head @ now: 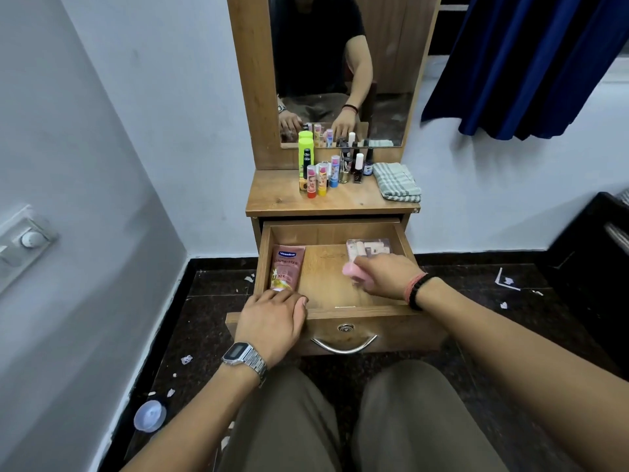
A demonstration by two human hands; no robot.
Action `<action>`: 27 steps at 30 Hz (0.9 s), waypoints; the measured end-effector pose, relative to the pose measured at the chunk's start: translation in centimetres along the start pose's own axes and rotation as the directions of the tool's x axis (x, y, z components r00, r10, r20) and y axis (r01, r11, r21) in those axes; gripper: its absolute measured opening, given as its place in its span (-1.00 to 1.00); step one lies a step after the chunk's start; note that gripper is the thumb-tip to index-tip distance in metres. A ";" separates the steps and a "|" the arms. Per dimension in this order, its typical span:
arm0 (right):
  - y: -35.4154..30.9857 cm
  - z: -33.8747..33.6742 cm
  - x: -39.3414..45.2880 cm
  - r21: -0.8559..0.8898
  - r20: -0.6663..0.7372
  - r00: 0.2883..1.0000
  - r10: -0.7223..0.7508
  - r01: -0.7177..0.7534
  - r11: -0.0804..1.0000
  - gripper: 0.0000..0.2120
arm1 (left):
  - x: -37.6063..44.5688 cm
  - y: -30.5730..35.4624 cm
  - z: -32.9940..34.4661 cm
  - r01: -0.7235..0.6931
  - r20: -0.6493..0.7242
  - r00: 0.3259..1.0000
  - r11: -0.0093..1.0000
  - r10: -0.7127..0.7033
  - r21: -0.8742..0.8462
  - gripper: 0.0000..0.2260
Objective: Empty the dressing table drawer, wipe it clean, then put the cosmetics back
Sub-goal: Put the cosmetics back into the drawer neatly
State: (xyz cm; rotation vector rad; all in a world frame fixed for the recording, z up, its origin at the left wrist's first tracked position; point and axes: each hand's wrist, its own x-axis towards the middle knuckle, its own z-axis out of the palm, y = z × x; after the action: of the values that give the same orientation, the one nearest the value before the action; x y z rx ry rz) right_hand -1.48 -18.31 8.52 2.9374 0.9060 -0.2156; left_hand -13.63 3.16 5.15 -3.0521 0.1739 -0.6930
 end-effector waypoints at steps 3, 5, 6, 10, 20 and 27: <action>1.1 1.5 -0.3 -0.088 0.083 0.996 0.041 -0.033 0.996 -0.70 | -0.1 -0.1 0.0 -0.011 -0.004 1.000 1.000 0.011 0.007 -0.63; 1.8 2.0 -0.1 -0.096 0.151 0.986 0.065 -0.051 0.994 -0.66 | 0.0 0.0 0.0 -0.017 -0.007 1.000 1.000 0.017 0.004 -0.63; 2.0 2.1 0.0 -0.104 0.177 0.982 0.064 -0.046 0.994 -0.66 | 0.0 -0.1 0.0 -0.017 -0.010 1.000 1.000 0.017 0.004 -0.63; 2.0 2.3 0.1 -0.106 0.210 0.977 0.043 -0.021 0.994 -0.74 | -0.1 -0.1 -0.1 -0.024 -0.022 0.999 1.000 0.025 0.009 -0.63; 2.5 2.4 0.8 -0.139 0.112 0.994 0.015 0.000 0.990 -0.58 | 0.0 -0.2 0.1 -0.012 -0.017 1.000 1.000 0.012 -0.005 -0.63; 2.5 1.9 0.9 -0.156 0.141 0.986 0.087 -0.065 0.986 -0.48 | 0.0 -0.1 -0.1 -0.018 -0.018 1.000 1.000 0.018 -0.010 -0.64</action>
State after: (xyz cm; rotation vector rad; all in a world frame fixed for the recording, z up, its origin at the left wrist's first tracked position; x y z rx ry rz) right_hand 0.48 -20.05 6.51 2.7675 0.7534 -0.3389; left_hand -13.70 3.31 5.25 -3.0513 0.2051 -0.7208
